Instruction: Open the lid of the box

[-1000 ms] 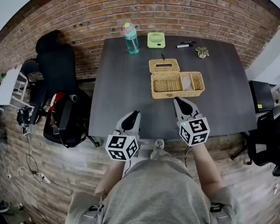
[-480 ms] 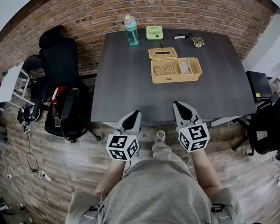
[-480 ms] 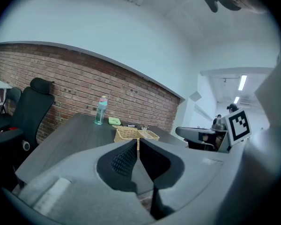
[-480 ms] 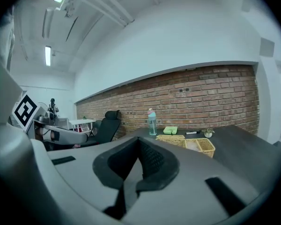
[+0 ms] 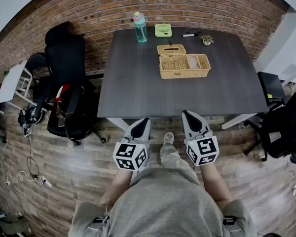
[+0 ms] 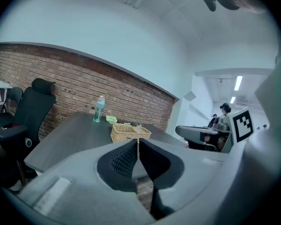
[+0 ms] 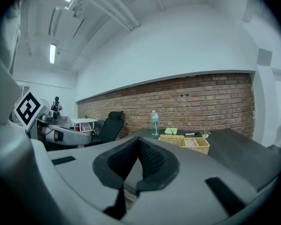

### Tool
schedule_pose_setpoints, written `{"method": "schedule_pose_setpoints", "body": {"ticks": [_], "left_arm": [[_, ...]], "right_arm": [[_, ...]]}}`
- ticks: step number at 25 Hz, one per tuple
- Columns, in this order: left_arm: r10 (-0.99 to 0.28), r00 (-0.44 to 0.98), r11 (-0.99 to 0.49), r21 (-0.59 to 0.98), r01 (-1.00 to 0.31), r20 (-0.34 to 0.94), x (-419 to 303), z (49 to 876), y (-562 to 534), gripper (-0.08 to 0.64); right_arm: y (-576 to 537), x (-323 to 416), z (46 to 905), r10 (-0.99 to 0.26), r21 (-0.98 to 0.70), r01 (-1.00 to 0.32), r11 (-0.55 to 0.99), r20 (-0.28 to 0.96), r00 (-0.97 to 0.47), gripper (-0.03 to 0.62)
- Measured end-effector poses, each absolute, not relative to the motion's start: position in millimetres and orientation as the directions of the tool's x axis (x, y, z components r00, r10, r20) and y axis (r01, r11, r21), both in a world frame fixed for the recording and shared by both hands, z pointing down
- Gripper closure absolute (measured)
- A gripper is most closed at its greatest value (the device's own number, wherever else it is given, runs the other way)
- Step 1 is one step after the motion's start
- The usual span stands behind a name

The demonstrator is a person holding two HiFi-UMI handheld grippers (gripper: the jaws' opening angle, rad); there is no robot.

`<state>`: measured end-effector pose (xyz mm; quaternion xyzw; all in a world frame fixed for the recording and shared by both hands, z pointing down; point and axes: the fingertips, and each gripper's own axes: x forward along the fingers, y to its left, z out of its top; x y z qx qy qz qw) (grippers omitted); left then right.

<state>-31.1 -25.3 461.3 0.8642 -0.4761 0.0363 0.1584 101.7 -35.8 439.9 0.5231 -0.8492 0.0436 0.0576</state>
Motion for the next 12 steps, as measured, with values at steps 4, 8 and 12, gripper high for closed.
{"method": "schedule_pose_setpoints", "body": {"ticks": [4, 8, 12], "left_arm": [[-0.812, 0.547, -0.502, 0.234, -0.833, 0.205, -32, 459, -7, 0.534], [-0.813, 0.547, -0.502, 0.236, -0.832, 0.198, -33, 457, 8, 0.534], [-0.810, 0.551, -0.505, 0.237, -0.830, 0.204, -32, 461, 20, 0.534]], "right_arm": [[-12, 96, 442, -0.879, -0.019, -0.888, 0.459, 0.139, -0.457, 0.589], [5, 91, 443, -0.876, -0.020, -0.885, 0.466, 0.133, -0.464, 0.589], [18, 89, 444, -0.875, -0.016, -0.883, 0.468, 0.132, -0.466, 0.589]]}}
